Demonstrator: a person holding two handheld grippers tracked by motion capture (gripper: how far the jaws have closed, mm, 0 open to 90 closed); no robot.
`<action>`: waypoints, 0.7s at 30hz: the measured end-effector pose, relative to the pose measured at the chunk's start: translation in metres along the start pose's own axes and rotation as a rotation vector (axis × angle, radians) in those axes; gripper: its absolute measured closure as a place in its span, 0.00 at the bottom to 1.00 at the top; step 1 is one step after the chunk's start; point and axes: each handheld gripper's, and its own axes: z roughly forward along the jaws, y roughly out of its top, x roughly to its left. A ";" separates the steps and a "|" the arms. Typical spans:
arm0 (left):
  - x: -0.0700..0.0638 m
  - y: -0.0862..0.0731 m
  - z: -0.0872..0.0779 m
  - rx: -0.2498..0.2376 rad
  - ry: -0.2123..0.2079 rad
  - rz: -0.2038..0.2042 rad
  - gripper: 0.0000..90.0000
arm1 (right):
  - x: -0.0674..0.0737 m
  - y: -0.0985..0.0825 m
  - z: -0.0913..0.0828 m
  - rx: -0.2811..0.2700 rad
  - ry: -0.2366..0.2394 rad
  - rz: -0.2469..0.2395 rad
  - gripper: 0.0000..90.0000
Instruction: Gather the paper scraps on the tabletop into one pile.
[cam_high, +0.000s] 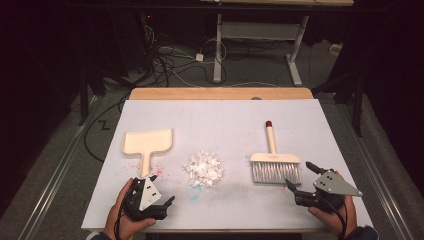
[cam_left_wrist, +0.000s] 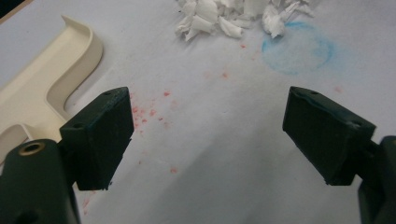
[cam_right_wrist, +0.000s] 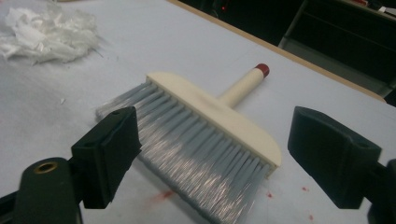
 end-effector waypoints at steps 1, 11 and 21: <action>-0.001 0.001 0.000 0.000 0.001 0.007 0.17 | 0.002 -0.001 0.000 -0.001 0.005 0.003 0.20; -0.003 -0.001 -0.002 -0.010 -0.005 0.031 0.17 | 0.011 0.003 -0.001 0.003 -0.019 -0.022 0.19; -0.004 0.001 0.001 0.003 -0.007 0.040 0.17 | 0.010 0.003 -0.004 -0.010 -0.025 -0.023 0.20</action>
